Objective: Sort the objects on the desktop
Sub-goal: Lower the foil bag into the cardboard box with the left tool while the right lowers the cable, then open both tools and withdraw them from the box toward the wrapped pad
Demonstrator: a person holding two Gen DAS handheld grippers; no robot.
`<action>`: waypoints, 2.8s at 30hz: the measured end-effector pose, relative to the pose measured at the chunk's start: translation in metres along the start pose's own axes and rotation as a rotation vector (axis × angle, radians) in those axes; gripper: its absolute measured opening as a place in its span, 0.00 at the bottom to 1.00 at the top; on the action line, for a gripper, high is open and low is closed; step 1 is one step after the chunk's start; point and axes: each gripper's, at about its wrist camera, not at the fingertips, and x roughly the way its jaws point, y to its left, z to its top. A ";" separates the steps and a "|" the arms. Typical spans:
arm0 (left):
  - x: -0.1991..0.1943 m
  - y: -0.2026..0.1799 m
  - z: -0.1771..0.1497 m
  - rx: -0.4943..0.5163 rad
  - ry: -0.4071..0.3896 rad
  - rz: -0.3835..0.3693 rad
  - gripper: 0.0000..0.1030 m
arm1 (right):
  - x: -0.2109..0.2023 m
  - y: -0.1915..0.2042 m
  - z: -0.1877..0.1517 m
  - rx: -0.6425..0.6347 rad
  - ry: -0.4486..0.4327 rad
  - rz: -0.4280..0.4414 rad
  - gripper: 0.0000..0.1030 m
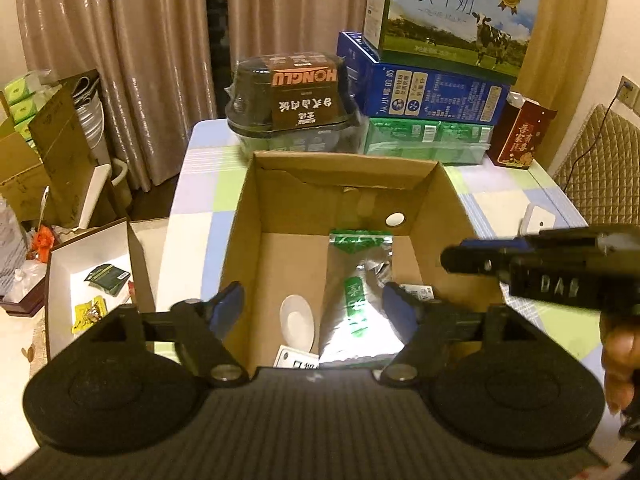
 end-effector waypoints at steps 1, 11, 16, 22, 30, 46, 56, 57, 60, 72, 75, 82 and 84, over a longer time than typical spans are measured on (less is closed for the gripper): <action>-0.002 0.000 -0.002 0.004 -0.004 0.004 0.80 | -0.004 -0.002 -0.001 0.001 -0.005 -0.007 0.51; -0.032 -0.010 -0.025 -0.014 -0.049 0.006 0.99 | -0.056 -0.025 -0.017 0.060 -0.030 -0.050 0.73; -0.050 -0.028 -0.035 -0.026 -0.063 0.005 0.99 | -0.091 -0.031 -0.032 0.066 -0.029 -0.068 0.87; -0.073 -0.054 -0.046 -0.044 -0.076 0.005 0.99 | -0.130 -0.035 -0.056 0.037 -0.018 -0.091 0.97; -0.102 -0.086 -0.060 -0.051 -0.089 -0.008 0.99 | -0.176 -0.058 -0.088 0.043 0.012 -0.141 0.98; -0.123 -0.148 -0.076 -0.033 -0.106 -0.032 0.99 | -0.246 -0.116 -0.120 0.132 -0.007 -0.213 0.98; -0.122 -0.186 -0.074 0.007 -0.095 -0.050 0.99 | -0.270 -0.140 -0.122 0.170 -0.036 -0.231 0.98; -0.122 -0.189 -0.073 0.012 -0.094 -0.053 0.99 | -0.272 -0.142 -0.123 0.172 -0.038 -0.234 0.98; -0.120 -0.200 -0.071 0.033 -0.089 -0.060 0.99 | -0.277 -0.150 -0.124 0.181 -0.039 -0.240 0.98; -0.097 -0.244 -0.068 0.133 -0.053 -0.114 0.99 | -0.288 -0.180 -0.125 0.195 -0.044 -0.269 0.98; -0.089 -0.253 -0.066 0.160 -0.043 -0.136 0.99 | -0.287 -0.188 -0.124 0.190 -0.041 -0.277 0.98; -0.062 -0.271 -0.058 0.224 -0.009 -0.192 0.99 | -0.275 -0.208 -0.116 0.134 -0.020 -0.291 0.98; -0.053 -0.276 -0.055 0.247 0.002 -0.201 0.99 | -0.269 -0.212 -0.111 0.094 -0.010 -0.292 0.98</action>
